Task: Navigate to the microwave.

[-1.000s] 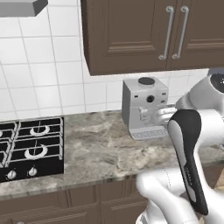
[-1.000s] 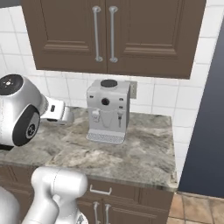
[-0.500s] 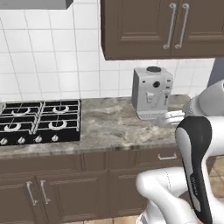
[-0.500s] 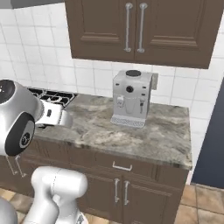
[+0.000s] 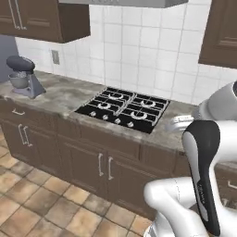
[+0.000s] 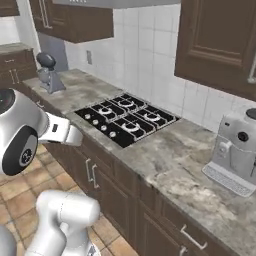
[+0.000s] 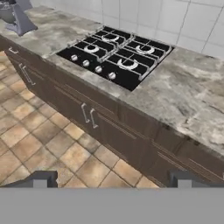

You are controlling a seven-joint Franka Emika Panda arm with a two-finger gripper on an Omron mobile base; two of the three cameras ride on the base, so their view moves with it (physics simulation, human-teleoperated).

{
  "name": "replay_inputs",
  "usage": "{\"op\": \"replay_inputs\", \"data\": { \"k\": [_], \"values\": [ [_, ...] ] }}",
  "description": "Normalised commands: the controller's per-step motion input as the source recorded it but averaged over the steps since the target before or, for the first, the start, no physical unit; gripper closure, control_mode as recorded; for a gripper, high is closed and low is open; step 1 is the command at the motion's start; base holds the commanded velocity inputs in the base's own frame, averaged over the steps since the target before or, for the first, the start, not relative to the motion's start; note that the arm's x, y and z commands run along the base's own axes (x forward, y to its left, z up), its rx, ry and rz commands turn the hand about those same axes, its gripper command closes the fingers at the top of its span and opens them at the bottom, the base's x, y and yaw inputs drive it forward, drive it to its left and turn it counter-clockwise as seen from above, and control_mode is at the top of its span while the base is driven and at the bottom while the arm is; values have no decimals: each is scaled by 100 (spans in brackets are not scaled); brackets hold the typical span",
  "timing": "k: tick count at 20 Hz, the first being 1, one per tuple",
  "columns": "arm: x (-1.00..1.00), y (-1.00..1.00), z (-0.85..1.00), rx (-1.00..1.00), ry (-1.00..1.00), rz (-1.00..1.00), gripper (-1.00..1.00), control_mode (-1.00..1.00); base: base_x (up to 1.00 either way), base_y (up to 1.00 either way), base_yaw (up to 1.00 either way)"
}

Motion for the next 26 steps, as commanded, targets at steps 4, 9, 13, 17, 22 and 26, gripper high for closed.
{"op": "replay_inputs", "data": {
  "k": [4,9,13,17,22,26],
  "values": [
    [0,0,0,0,0,0,-100,100,0,0,96],
    [0,0,0,0,0,0,-100,100,0,-4,100],
    [0,0,0,0,0,0,-100,100,0,-6,100],
    [0,0,0,0,0,0,-100,100,0,-11,100],
    [0,0,0,0,0,0,-100,100,0,-13,99],
    [0,0,0,0,0,0,-100,100,0,-13,99]
  ]
}}
